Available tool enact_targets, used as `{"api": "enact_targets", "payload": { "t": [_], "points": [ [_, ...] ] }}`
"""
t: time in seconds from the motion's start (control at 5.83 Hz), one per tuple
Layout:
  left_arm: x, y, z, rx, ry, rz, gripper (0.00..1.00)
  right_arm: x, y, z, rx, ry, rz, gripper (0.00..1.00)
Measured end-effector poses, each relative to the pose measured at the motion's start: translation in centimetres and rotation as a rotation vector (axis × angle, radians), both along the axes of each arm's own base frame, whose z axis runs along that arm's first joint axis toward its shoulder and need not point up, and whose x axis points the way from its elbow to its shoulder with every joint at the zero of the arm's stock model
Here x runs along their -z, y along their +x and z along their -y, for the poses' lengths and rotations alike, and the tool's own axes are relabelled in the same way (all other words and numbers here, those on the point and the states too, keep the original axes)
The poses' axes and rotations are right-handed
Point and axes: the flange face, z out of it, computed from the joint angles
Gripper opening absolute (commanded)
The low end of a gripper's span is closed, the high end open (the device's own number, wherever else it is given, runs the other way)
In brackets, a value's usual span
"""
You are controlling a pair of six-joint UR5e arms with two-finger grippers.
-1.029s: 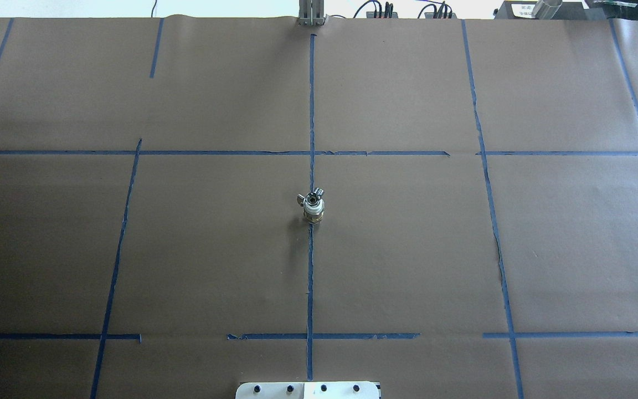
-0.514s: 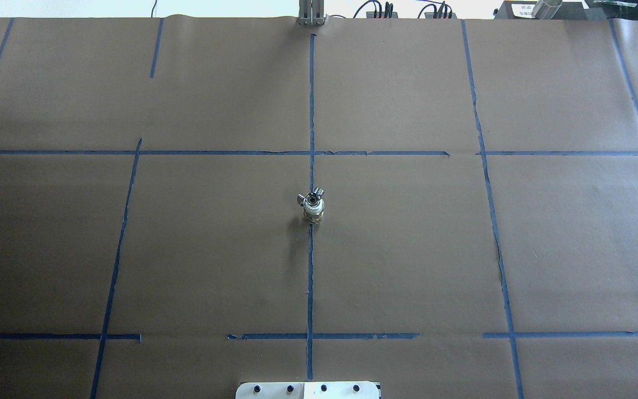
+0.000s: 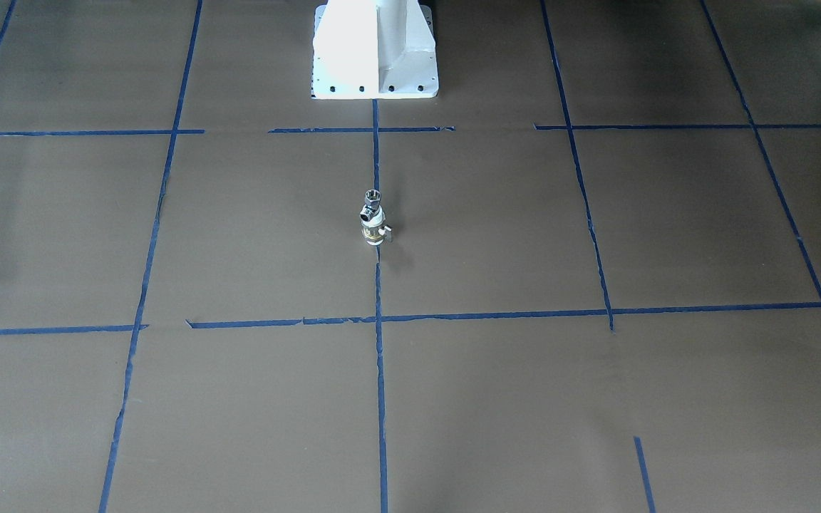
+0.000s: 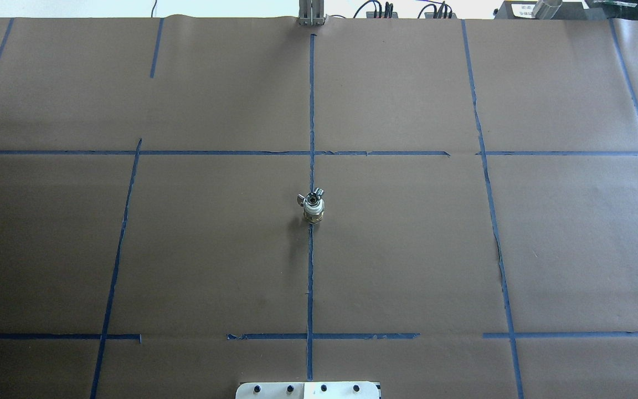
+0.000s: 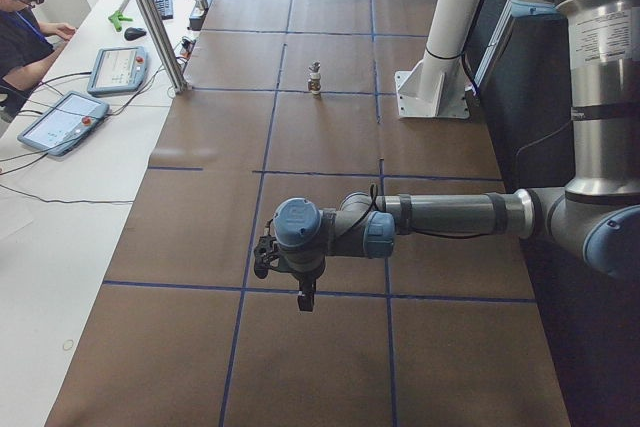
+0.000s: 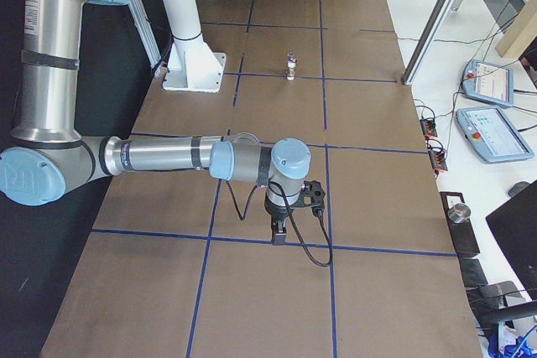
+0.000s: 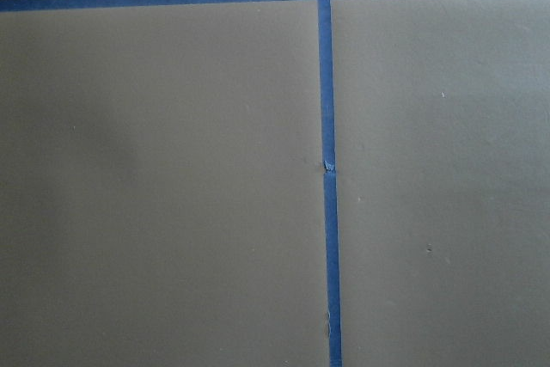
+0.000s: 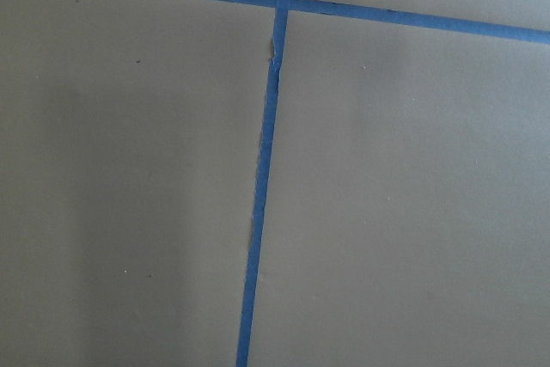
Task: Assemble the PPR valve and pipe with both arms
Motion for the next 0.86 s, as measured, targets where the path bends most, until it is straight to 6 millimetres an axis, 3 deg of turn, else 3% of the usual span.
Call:
{"api": "enact_targets", "payload": {
  "t": [0.86],
  "points": [
    [0.67,0.19,0.16,-0.004,0.014,0.000,1.00,-1.30,-0.02,-0.22,-0.003,-0.030,0.002,1.00]
  ]
}}
